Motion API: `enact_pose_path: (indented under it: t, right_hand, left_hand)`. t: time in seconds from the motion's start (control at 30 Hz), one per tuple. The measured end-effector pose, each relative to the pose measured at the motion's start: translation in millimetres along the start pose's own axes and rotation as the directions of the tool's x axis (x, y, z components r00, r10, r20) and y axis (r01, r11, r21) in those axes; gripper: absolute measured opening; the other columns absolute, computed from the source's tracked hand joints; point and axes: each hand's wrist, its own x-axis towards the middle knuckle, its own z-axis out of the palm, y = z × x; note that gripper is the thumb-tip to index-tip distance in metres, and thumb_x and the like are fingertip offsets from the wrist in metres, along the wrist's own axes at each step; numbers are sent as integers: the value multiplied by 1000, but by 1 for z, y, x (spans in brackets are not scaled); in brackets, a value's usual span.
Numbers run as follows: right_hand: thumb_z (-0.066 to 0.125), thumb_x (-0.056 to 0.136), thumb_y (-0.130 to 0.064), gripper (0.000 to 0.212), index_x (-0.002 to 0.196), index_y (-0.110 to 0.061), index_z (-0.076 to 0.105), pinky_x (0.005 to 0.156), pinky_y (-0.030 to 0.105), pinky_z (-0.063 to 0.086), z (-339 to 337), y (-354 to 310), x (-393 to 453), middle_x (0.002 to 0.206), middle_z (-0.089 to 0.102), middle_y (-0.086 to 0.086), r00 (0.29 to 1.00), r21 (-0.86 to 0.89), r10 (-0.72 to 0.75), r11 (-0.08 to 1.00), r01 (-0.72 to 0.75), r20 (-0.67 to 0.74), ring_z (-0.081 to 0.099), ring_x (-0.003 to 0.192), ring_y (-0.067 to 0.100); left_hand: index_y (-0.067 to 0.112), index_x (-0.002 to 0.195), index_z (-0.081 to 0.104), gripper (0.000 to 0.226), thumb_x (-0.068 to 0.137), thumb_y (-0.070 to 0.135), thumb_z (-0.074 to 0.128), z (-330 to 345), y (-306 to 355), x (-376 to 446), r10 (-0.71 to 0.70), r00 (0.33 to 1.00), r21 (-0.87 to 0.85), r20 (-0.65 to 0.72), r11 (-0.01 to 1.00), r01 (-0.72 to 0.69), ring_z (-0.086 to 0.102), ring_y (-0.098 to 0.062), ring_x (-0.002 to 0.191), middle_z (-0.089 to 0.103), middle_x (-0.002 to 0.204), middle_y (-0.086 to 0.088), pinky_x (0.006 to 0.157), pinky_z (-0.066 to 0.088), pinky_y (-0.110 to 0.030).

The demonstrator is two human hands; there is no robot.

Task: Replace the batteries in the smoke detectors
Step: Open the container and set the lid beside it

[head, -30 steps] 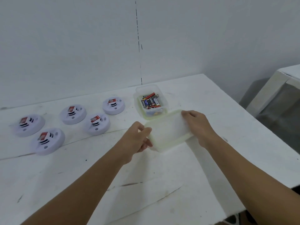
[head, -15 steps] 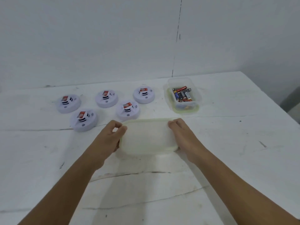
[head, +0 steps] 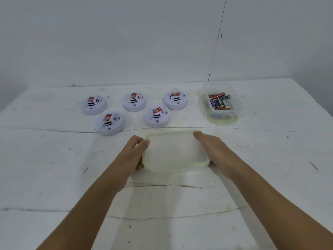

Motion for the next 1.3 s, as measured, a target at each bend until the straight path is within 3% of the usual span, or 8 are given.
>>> enact_pose_path:
  t: [0.33,0.43,0.6,0.73,0.93,1.07,1.17,1.3]
  right_hand:
    - [56,98,-62,48,110,-19,72,52,18,51,2,5,1,113,74,2,999,62,-44,997,45,-9,72,96,17]
    - [56,99,-61,52,113,-14,71,49,16,51,4,6,0,111,74,4,998,83,-48,995,51,-28,70,86,13]
    - [58,97,-63,64,117,-3,67,49,16,51,4,8,2,110,73,10,997,76,-66,995,70,-50,65,79,14]
    - [59,95,-65,66,117,-2,66,55,21,53,4,10,2,117,71,14,998,87,-58,994,61,-37,67,83,17]
    - [57,97,-64,63,112,-4,68,52,19,51,2,11,5,113,72,13,996,67,-79,994,81,-31,67,81,17]
    - [59,95,-65,62,110,-6,68,60,26,54,3,12,6,113,72,13,998,82,-65,994,67,-27,70,87,22]
    - [58,97,-63,57,110,-9,69,56,21,54,2,11,5,112,73,10,998,80,-64,995,65,-18,69,88,20]
    - [58,97,-63,56,111,-10,71,48,15,50,2,11,6,111,74,8,997,67,-68,995,70,-23,68,83,16]
  left_hand:
    - [14,96,55,52,95,66,59,1,8,6,-52,999,62,0,997,52,58,-19,80,63,85,1,73,47,-33]
    - [0,116,59,87,73,75,73,-8,14,10,-112,989,-13,100,993,113,60,-26,92,68,101,-9,90,53,-49]
    - [-6,129,58,122,46,76,90,-16,22,13,-160,961,-59,225,982,178,53,-28,96,66,111,-10,86,44,-45]
    - [-4,129,59,111,55,72,90,-16,20,15,-177,953,-75,244,977,201,52,-28,99,66,115,-11,87,44,-45]
    - [5,115,66,79,65,62,89,-11,19,18,-198,960,-105,197,969,222,45,-25,77,56,100,-6,65,42,-30]
    - [13,76,65,40,76,48,84,-10,22,17,-242,964,-107,106,961,253,41,-17,61,53,79,-7,50,38,-22]
    - [2,107,73,51,85,47,79,-12,20,15,-234,962,-115,143,961,251,33,-14,56,47,86,-10,49,32,-23]
    - [13,107,63,44,84,47,80,-10,21,13,-235,962,-117,140,961,251,30,-14,51,41,74,-5,47,32,-23]
